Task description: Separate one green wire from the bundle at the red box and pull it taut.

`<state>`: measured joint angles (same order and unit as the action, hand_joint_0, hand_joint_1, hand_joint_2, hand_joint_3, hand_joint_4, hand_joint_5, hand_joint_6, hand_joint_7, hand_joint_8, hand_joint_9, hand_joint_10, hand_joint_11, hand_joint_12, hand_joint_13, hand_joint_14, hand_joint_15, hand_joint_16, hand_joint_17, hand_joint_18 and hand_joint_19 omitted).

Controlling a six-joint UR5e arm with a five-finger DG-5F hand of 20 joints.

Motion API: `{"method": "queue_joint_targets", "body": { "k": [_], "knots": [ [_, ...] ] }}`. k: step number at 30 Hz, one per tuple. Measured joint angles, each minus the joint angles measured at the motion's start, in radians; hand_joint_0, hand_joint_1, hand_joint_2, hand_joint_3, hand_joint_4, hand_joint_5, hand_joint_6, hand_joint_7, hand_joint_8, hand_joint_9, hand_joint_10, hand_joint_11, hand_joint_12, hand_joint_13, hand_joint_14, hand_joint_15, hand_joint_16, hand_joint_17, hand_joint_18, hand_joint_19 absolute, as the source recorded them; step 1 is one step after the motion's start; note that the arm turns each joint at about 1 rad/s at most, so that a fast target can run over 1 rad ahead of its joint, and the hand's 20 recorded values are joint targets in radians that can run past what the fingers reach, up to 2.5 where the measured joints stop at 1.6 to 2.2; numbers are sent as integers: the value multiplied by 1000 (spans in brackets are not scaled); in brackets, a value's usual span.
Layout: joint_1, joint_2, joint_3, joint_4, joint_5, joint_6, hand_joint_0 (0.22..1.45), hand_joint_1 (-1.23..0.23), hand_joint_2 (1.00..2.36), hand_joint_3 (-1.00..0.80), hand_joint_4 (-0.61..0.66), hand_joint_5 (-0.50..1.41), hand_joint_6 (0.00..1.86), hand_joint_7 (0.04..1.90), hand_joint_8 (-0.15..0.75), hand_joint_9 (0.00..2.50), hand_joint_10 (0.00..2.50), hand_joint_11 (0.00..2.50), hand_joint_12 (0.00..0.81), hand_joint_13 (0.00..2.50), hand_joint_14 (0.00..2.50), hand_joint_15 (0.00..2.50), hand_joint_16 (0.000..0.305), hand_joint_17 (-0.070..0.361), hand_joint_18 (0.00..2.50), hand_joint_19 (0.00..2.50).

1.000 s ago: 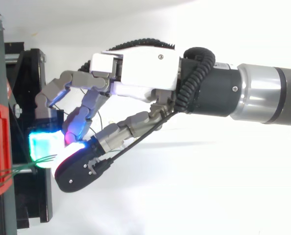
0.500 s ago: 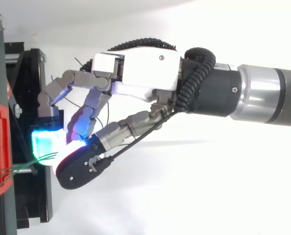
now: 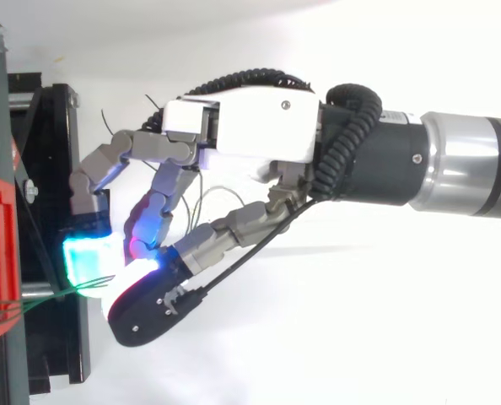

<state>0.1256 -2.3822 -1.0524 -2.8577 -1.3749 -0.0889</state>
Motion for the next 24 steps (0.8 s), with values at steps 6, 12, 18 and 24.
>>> {"method": "queue_joint_targets", "body": {
  "k": [6, 12, 18, 24],
  "knots": [
    [-7, 6, 0, -26, -2, -22, 601, -875, 1000, -500, 78, -196, 932, 926, 259, 1206, 17, 1334, 358, 951, 24, 694, 50, 113, 827, 560],
    [-11, 6, 0, -31, -3, -28, 551, -751, 1000, -500, 94, -193, 923, 938, 278, 1211, 17, 1314, 374, 961, 24, 691, 53, 119, 838, 571],
    [-17, 8, 0, -37, -3, -30, 600, -670, 1001, -489, 83, -191, 917, 955, 271, 1216, 19, 1307, 369, 958, 22, 707, 52, 116, 823, 590],
    [-20, 14, 0, -50, -3, -42, 561, -698, 1000, -500, 92, -192, 914, 969, 276, 1208, 19, 1295, 379, 957, 24, 712, 54, 120, 814, 603]
  ]
}}
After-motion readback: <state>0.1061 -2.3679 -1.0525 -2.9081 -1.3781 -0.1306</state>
